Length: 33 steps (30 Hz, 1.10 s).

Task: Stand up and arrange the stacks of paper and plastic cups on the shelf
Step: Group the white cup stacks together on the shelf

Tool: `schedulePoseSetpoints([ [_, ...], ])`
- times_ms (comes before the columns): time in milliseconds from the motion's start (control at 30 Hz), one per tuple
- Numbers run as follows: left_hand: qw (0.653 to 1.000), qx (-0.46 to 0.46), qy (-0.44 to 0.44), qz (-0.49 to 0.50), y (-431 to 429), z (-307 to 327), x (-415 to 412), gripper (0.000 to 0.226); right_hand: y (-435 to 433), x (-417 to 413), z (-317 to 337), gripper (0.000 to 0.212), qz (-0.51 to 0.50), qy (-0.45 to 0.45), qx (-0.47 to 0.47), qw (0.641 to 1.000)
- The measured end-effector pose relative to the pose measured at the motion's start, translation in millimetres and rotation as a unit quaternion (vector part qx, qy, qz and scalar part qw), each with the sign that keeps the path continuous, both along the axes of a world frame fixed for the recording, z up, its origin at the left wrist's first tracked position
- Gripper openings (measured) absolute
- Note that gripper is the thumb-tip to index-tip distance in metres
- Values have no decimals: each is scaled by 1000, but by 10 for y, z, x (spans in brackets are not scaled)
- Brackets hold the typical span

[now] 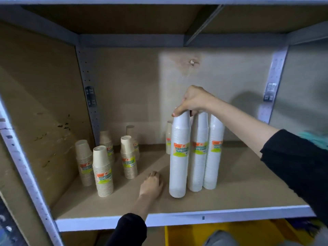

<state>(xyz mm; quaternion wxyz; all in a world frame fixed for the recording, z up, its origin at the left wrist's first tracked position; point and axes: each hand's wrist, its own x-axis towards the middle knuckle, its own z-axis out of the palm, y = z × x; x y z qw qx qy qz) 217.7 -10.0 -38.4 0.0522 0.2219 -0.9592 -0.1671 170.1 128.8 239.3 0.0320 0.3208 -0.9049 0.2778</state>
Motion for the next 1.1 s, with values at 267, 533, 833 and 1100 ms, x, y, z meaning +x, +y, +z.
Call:
schedulePoseSetpoints([
  [267,1000,10,11,-25,330,-59,-198,39,664,-13,68,47,-37,-37,-39,998],
  [533,999,22,22,-30,424,-121,-305,37,815,-161,-152,53,-61,-23,-32,997],
  [833,999,21,35,-22,428,-148,-309,34,852,-250,-218,48,-55,-43,-40,997],
  [1100,999,20,36,-24,434,-151,-311,35,831,-237,-191,45,-32,-61,-48,996],
])
